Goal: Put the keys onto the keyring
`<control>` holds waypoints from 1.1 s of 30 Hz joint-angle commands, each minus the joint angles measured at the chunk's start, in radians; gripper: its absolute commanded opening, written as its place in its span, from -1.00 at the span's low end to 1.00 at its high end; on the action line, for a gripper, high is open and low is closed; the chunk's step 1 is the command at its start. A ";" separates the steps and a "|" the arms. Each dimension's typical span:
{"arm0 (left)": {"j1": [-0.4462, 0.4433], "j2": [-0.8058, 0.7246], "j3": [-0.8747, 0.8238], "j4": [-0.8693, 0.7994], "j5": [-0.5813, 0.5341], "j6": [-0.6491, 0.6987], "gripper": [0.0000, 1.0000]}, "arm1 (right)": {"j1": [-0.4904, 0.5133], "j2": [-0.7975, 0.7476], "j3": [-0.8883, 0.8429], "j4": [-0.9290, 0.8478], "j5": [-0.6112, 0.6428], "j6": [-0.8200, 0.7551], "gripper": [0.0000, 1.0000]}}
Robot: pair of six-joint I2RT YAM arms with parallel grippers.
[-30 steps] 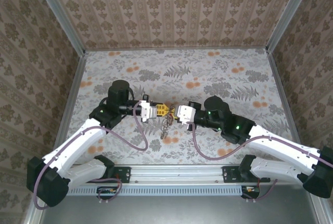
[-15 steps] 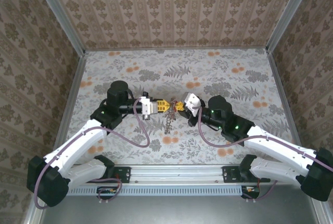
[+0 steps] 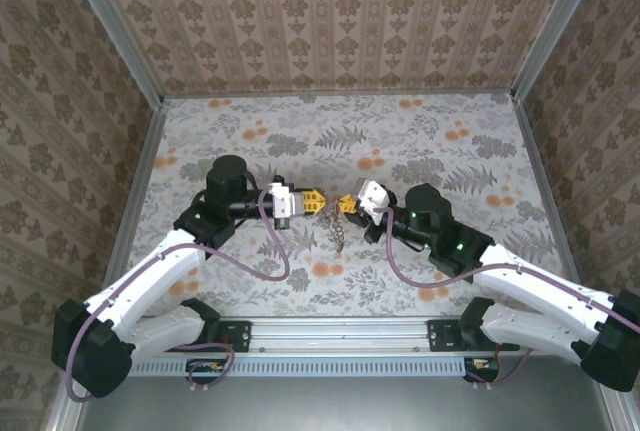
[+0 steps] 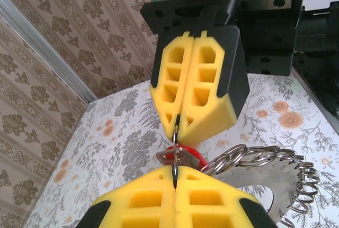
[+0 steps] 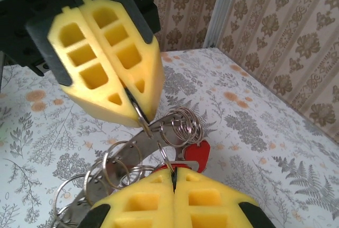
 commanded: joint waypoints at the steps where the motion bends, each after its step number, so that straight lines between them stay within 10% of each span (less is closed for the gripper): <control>1: -0.001 0.002 0.022 0.010 -0.004 -0.036 -1.00 | -0.002 -0.013 0.010 0.016 -0.032 -0.028 -1.00; 33: -0.003 0.030 0.047 0.011 0.051 -0.030 -1.00 | 0.007 0.021 0.033 0.003 0.048 -0.030 -1.00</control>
